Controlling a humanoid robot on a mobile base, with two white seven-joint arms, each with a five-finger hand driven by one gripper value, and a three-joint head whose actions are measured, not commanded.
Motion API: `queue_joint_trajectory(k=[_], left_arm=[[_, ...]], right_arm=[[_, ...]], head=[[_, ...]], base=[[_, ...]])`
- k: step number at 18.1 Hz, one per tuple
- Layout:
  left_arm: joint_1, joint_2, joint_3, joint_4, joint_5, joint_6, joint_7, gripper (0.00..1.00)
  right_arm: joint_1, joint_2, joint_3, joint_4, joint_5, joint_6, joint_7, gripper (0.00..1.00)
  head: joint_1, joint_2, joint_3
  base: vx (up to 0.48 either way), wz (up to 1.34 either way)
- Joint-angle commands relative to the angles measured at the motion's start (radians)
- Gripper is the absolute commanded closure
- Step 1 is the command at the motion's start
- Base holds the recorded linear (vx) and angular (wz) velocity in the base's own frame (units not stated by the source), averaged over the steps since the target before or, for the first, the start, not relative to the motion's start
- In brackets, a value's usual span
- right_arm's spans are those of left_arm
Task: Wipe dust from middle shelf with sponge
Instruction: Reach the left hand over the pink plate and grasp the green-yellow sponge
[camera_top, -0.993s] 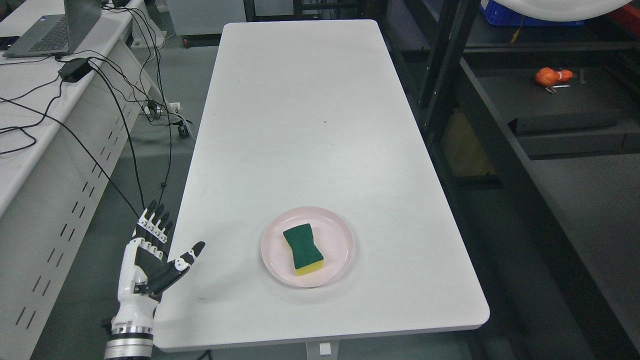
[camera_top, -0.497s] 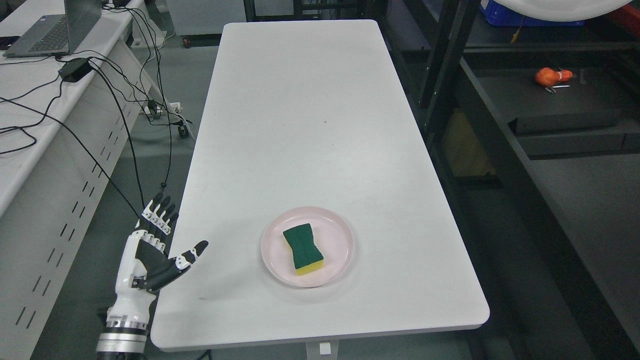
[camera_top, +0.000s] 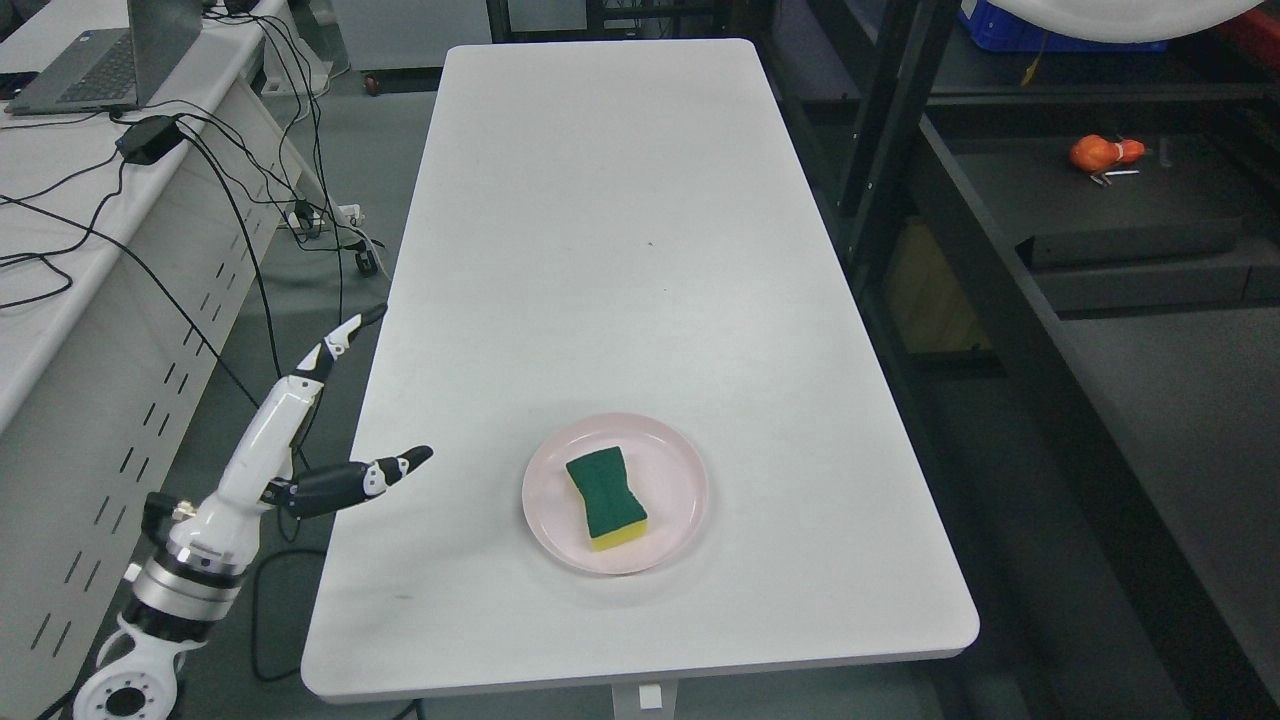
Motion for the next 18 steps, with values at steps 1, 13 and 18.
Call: queue_joint_trajectory(k=[1, 13, 18], left_arm=[[-0.16, 0.126, 0.027, 0.145, -0.414, -0.09, -0.03, 0.01], [-0.331, 0.058, -0.255, 0.139, -0.577, -0.11, -0.249, 0.16], [-0.338, 0.014, -0.394, 0.139, -0.584, -0.11, -0.249, 0.16]], right_arm=[[0.0, -0.017, 0.0, -0.017, 0.0, 0.074, -0.001, 0.0], [0.0, -0.017, 0.0, -0.017, 0.0, 0.074, -0.001, 0.0], [0.0, -0.017, 0.0, -0.017, 0.0, 0.074, -0.002, 0.0]], head=[[0.0, 0.0, 0.0], [0.0, 0.0, 0.0], [0.0, 0.0, 0.0]], base=[[0.0, 0.0], [0.0, 0.0], [0.0, 0.0]])
